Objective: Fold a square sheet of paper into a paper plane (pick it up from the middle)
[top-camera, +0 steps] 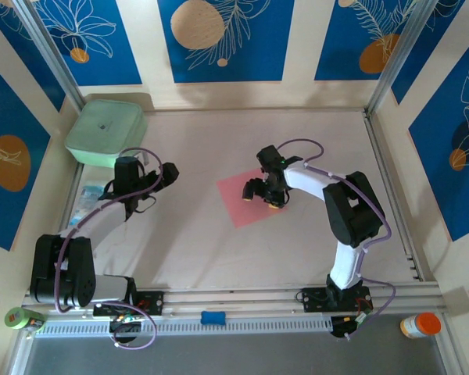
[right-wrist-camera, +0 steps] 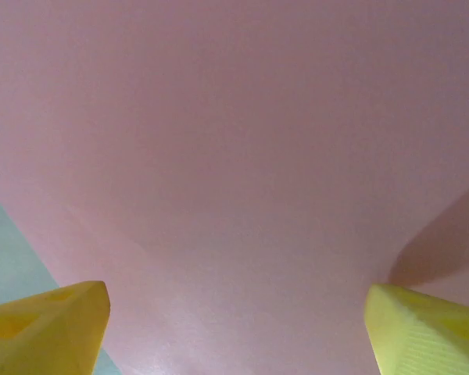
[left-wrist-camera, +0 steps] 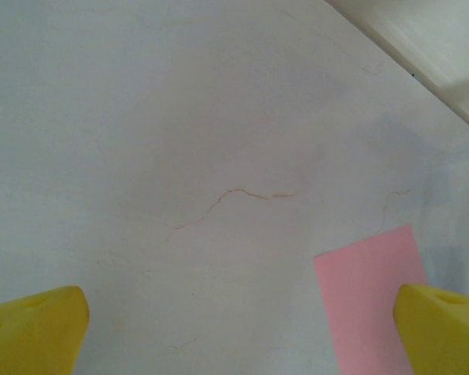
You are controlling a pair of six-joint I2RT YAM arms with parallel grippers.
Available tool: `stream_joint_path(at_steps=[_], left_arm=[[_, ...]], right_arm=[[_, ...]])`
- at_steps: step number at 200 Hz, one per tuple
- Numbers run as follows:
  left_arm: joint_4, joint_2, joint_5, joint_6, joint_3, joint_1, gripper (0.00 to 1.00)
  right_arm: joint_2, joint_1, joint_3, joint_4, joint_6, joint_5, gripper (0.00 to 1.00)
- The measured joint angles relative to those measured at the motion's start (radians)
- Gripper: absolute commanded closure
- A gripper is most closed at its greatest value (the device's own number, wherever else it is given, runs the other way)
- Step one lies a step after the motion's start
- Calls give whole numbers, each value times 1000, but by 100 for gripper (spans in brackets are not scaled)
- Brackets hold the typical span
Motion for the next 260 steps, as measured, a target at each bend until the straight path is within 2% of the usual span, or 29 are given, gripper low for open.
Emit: stream_joint_path(at_steps=[35,84,109,142,201,260], left_arm=[[-15,24,4,-17,13,-10,0],[-93,25,2,-29,48,-40,0],[-146,24,-2,-48,55,-56,1],[-201,24,-5,-76,67,-77,0],[-238,53,-1,-138,96,-148,1],[-253,149,14,-174,152,-238,0]], right_arm=[[-28,47,-43,-2,114,12,13],[-56,155,-75,13,371,6,13],[-56,164,-61,35,447,-5,13],[-70,126,20,75,404,3,12],[-67,-26,-18,145,238,-47,14],[-61,8,-42,146,156,-107,23]])
